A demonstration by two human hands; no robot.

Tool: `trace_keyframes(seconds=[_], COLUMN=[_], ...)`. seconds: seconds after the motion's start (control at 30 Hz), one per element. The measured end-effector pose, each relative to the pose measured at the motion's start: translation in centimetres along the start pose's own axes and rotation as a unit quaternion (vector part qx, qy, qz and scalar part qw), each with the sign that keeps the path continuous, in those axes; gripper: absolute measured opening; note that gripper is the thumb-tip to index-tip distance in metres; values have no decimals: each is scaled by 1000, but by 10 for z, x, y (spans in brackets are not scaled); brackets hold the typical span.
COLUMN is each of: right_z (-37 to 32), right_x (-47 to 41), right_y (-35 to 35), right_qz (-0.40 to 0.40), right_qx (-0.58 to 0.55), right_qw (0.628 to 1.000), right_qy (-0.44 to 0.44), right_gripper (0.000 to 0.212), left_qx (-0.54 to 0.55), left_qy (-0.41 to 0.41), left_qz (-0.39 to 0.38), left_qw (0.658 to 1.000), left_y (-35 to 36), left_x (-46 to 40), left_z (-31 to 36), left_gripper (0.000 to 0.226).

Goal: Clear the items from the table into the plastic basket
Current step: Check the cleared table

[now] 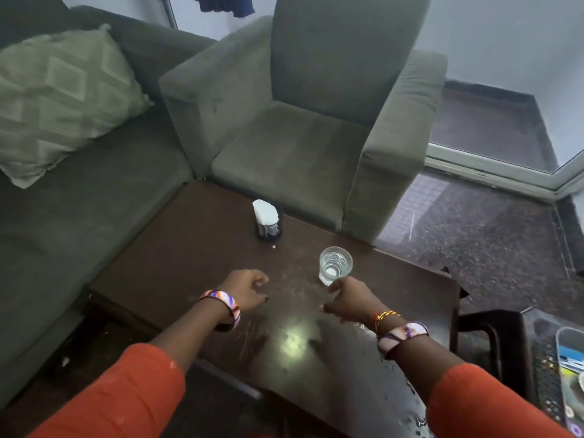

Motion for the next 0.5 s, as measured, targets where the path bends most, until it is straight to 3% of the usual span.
trace_keyframes(seconds=[0.17, 0.27, 0.5], right_z=[26, 37, 47], right_x=[-25, -37, -88], right_y=[-12, -17, -26], right_qz=[19, 33, 124], right_qx=[-156, -289, -378], right_qw=[986, 953, 909], right_qy=[54, 85, 126], right_gripper=[38, 18, 20], left_qx=[122, 258, 418], left_qy=[-84, -143, -207], left_qz=[1, -18, -29], left_qw=[989, 955, 884], left_y=[7, 12, 7], left_x=[-23, -32, -95], left_z=[-26, -40, -68], left_gripper=[44, 45, 59])
Point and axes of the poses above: each hand's wrist, its own x-axis away from the middle knuckle, its own y-axis out of the palm, z = x × y, the point moved 9 cm from there along -x, towards the middle knuckle, and after that the axes turned 14 degrees about -x, right-handed, at the moved point
